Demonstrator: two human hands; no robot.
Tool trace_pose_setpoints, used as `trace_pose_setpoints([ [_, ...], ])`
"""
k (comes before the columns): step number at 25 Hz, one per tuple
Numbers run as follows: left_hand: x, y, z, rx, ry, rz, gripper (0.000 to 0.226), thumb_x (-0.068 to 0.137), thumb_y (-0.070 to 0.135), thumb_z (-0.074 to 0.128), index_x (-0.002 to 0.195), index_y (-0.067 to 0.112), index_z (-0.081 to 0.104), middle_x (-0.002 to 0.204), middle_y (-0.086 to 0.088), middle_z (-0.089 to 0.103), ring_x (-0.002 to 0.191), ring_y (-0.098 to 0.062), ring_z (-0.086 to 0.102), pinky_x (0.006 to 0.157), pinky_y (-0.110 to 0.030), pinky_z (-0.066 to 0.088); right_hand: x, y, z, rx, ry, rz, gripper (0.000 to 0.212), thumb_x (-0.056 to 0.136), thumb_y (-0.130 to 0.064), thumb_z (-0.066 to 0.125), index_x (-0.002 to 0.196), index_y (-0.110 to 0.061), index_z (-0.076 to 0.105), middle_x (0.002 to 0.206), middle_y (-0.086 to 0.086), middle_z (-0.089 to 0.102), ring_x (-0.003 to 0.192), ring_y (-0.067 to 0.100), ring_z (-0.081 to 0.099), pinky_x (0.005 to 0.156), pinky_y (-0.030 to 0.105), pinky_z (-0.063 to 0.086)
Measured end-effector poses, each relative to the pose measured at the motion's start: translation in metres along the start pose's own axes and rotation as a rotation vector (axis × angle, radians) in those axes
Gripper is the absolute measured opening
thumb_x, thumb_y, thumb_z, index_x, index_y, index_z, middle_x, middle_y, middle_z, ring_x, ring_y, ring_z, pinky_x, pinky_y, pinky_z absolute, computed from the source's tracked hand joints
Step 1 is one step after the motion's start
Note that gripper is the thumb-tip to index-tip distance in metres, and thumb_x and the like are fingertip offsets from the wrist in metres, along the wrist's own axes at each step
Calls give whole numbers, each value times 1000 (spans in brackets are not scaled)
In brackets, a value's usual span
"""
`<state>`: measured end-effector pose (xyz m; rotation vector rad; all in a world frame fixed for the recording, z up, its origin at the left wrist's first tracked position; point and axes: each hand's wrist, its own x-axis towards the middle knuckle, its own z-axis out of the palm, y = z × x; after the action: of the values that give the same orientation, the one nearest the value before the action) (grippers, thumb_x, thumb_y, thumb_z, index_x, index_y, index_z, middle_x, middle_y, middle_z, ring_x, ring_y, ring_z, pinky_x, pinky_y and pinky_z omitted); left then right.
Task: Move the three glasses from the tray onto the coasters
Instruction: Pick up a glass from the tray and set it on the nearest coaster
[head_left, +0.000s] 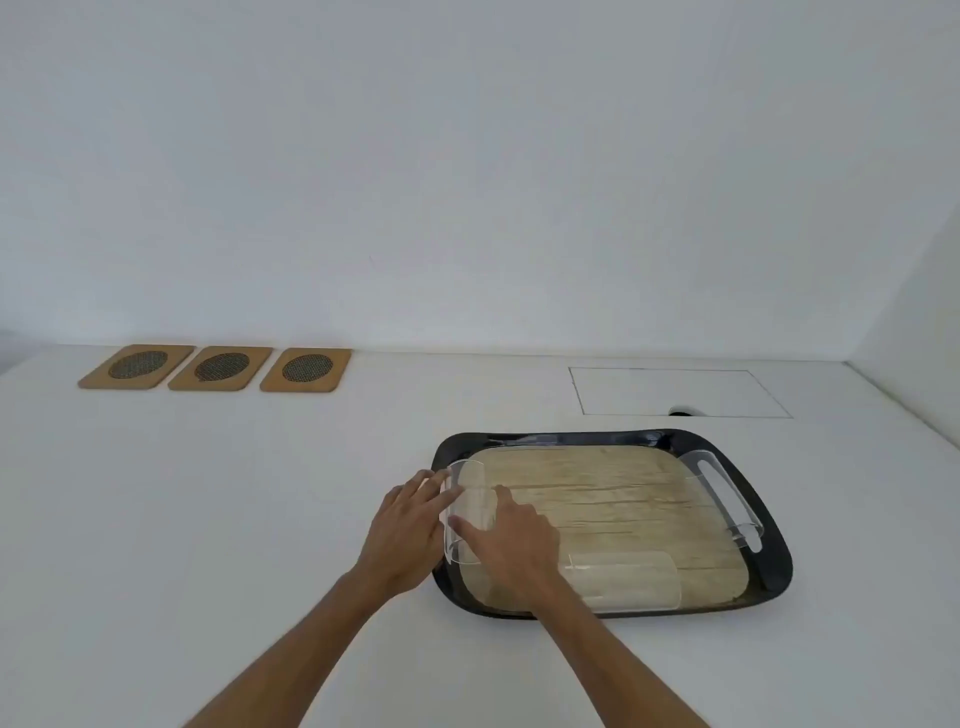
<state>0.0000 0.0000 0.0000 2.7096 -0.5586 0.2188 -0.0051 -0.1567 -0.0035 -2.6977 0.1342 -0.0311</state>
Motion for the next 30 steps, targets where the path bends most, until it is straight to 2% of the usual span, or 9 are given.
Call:
trace_pose_setpoints([
  [8,3,-13,1,-37,-39,96,58,90,7,41,146,23,41,159,2,30,147,-16,20,117,-34,21,-4,-15,2,154,35,169,80,75,-71,59,136,-20,51,117,4,71,108,27,67,86,37,49],
  [13,17,-13,-14,-111,-49,204,67,88,15,52,150,25,30,164,4,10,151,-16,5,119,-37,15,-5,-25,-25,254,138,200,74,73,-73,49,122,-20,61,99,0,74,89,21,68,81,36,54],
  [17,33,-6,-29,-129,-6,269,83,79,37,70,149,24,28,162,6,19,149,-12,11,120,-37,9,3,-33,-57,240,182,166,67,80,-71,46,109,-15,68,101,4,76,79,19,62,69,32,48],
  [19,40,1,-35,-150,78,273,82,75,39,74,145,21,35,156,4,36,145,-14,27,120,-35,9,9,-35,-72,280,206,122,66,80,-71,44,93,-12,70,96,4,78,75,18,64,64,30,46],
  [22,54,12,-43,-178,225,255,69,70,36,74,131,17,49,132,3,61,122,-14,56,119,-34,15,17,-39,-94,327,213,71,79,75,-79,33,85,-9,69,81,-1,75,74,20,69,62,29,47],
  [25,67,22,-53,-270,320,137,69,65,46,73,126,20,52,118,6,68,106,-1,53,111,-34,30,29,-34,-110,430,202,-14,86,71,-94,30,83,-18,68,68,-6,68,62,14,68,63,31,51],
  [27,75,25,-59,-327,324,44,65,64,52,74,120,26,53,109,10,69,97,-1,55,96,-34,48,35,-29,-112,578,181,-84,81,66,-97,36,79,-24,67,63,-5,64,57,6,60,61,24,48],
  [28,78,26,-62,-355,312,9,62,63,54,75,115,28,53,104,12,70,94,-5,59,87,-34,53,37,-27,-110,639,165,-108,75,64,-97,42,81,-28,66,65,-5,62,59,5,57,61,19,46],
  [30,84,26,-65,-417,312,-47,56,61,58,75,104,29,54,97,15,70,91,-8,66,77,-36,55,42,-24,-102,682,126,-149,59,62,-89,58,94,-39,63,90,-12,67,80,0,62,70,15,47],
])
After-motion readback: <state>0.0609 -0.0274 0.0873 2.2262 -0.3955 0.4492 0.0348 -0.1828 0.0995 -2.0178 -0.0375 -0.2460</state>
